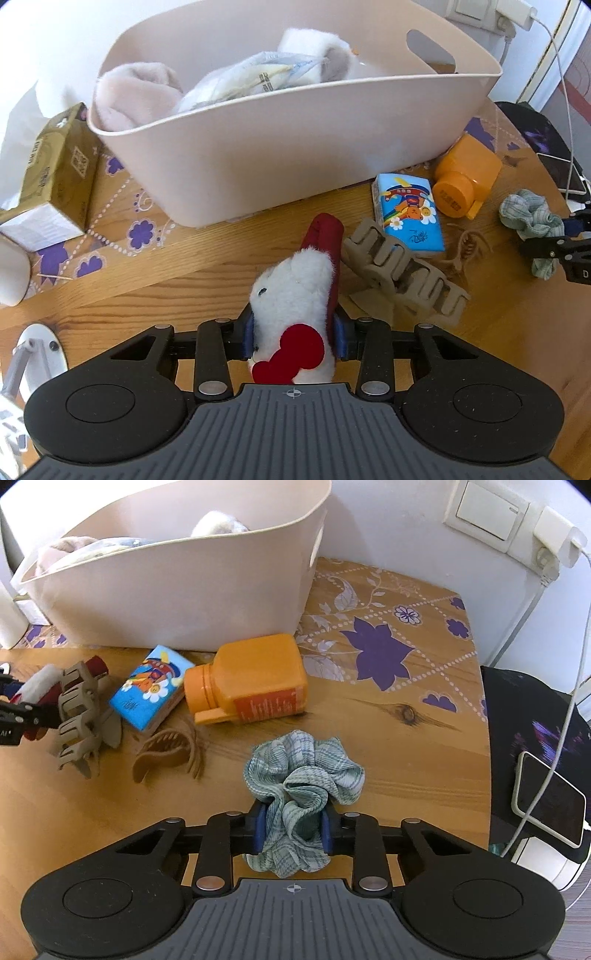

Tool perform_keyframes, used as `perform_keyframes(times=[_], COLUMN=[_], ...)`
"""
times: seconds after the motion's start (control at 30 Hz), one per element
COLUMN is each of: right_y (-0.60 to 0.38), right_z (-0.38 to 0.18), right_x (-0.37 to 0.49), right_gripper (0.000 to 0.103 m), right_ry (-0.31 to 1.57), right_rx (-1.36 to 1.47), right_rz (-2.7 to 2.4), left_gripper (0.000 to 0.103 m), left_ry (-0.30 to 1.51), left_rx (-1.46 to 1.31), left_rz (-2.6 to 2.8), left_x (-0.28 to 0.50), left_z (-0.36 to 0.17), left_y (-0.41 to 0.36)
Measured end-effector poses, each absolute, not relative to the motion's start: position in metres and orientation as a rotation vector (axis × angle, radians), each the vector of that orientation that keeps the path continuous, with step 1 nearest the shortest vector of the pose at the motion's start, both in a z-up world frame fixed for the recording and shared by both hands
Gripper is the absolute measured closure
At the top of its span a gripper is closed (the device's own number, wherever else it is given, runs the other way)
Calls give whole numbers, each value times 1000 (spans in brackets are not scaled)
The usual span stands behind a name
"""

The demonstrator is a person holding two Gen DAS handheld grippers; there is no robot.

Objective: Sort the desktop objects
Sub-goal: 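Lift the white-red plush and green scrunchie over the beige basket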

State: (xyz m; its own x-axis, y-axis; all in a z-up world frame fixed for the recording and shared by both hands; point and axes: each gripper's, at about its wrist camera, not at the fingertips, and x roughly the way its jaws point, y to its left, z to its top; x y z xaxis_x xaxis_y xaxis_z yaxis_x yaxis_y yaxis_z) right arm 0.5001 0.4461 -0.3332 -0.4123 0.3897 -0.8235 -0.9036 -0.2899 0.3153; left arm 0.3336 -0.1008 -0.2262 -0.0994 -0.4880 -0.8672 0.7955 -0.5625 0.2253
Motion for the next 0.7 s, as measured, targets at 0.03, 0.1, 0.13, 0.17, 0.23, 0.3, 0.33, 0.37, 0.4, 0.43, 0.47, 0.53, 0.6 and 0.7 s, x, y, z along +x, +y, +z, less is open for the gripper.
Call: perform_keyframes(times=[0.03,0.1,0.13,0.17,0.23,0.3,0.33,0.37,0.4,0.43,0.47,0.53,0.6,0.7], right_y=[444,438,437,434,432,428,427,424,422,419,417,413,410,409], right_z=[-332,-328,-326,-324,-321,-317,-315,-313,-310,-306,-303,-296,-290,-282], right_x=[501,504,506,508,512,517,520,522,524,526,528,530,532,535], right_gripper=[77,77,77,77,77,77,77,77,77,77,77,77,77,77], right_ry=[996,983,978,975,982,992,990,986,978,970,963,947,933,911], right_rx=[-790,-782,-777,-770,-758,-737,-729,-720,-712,-705,-697,-684,-676,-665], right_rz=[1834,1841,1843,1843,1836,1823,1822,1823,1826,1831,1832,1838,1842,1850], left_gripper=[63,63,63,63,63,63,63,63,63,63,63,63,63,63], left_ry=[374,365,358,353,339,325,320,316,311,308,304,293,283,246], left_rx=[1249,1236,1230,1223,1216,1208,1201,1192,1182,1172,1163,1145,1127,1096], left_rz=[-1800,-1795,-1793,-1792,-1796,-1797,-1797,-1797,-1799,-1798,-1798,-1801,-1807,-1820], left_x=[335,338,340,339,349,351,352,353,353,354,354,357,357,358], left_z=[-224,-221,-219,-217,-208,-203,-201,-199,-196,-192,-189,-183,-176,-163], left_y=[-100,-94,-91,-84,-84,-85,-82,-81,-78,-75,-73,-70,-66,-59])
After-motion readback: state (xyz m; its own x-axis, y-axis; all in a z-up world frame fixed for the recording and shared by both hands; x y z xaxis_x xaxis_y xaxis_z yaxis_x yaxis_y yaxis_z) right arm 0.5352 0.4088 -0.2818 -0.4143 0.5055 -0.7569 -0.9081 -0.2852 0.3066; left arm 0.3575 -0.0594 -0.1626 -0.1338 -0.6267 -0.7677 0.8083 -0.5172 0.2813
